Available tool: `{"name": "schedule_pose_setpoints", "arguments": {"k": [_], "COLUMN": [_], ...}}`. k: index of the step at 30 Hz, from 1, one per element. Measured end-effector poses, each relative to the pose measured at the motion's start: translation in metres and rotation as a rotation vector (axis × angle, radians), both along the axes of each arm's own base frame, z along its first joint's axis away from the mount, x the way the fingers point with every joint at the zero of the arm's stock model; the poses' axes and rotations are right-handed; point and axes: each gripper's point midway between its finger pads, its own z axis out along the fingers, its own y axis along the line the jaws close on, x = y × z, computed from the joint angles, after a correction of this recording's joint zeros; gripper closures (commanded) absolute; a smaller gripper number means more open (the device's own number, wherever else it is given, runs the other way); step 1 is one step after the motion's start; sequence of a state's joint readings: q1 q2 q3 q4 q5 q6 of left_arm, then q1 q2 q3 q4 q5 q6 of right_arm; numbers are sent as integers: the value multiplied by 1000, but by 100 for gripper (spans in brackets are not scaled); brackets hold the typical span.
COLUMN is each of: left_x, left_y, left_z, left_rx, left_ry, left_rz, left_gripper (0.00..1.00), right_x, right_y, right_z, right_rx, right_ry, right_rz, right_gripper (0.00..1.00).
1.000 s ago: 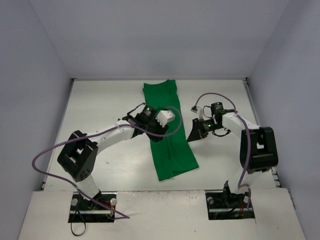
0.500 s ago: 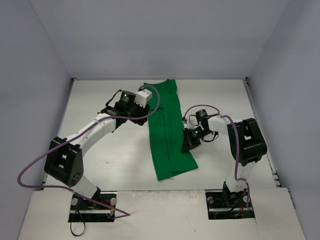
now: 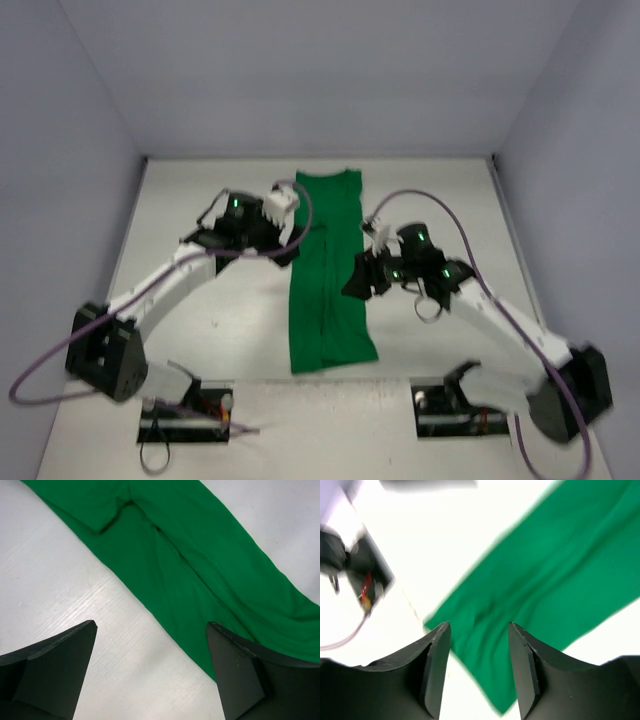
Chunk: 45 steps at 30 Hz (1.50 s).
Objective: Fold and stack the t-shirts
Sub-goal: Rotate the tshirt 90 degrees, then grab the bottom of the folded rectangular tshirt with both arms
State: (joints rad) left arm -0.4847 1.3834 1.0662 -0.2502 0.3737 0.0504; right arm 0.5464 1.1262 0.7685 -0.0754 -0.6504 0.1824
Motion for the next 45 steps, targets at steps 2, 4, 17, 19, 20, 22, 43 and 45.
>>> {"name": "schedule_pose_setpoints", "arguments": {"k": [2,4,17,19,20,22,43,45], "left_x": [-13,-31,-155,-162,-163,-165,-244,-247], "left_y": [-3,-9,1,1,-1,-6,-44,-41], "left_z": [3,9,-47,-56,-59,-64,-93,-97], "left_rx": [-6,-12,286,301,304,305,206,205], "left_ry": [-21,-54,-465,-520,-548,-590,-614,-582], "left_rz": [-93,-229,-1296,-1403,-1451,-1525,-1916,-1931], "left_gripper": [10,10,10,11,11,14,31,32], "right_x": [17,31,-2,-18,-26,-40,-128,-128], "right_y": [-8,-20,-90,-90,-88,-85,-57,-56], "right_z": [48,81,-50,-75,-85,-101,-141,-142], "right_rx": [32,11,-481,-445,-418,-357,14,31], "right_ry": [-227,-438,-1150,-1184,-1193,-1192,-1131,-1107], "right_rz": [0,30,844,948,986,1041,1260,1259], "right_gripper": [58,61,55,53,53,52,57,60]}}
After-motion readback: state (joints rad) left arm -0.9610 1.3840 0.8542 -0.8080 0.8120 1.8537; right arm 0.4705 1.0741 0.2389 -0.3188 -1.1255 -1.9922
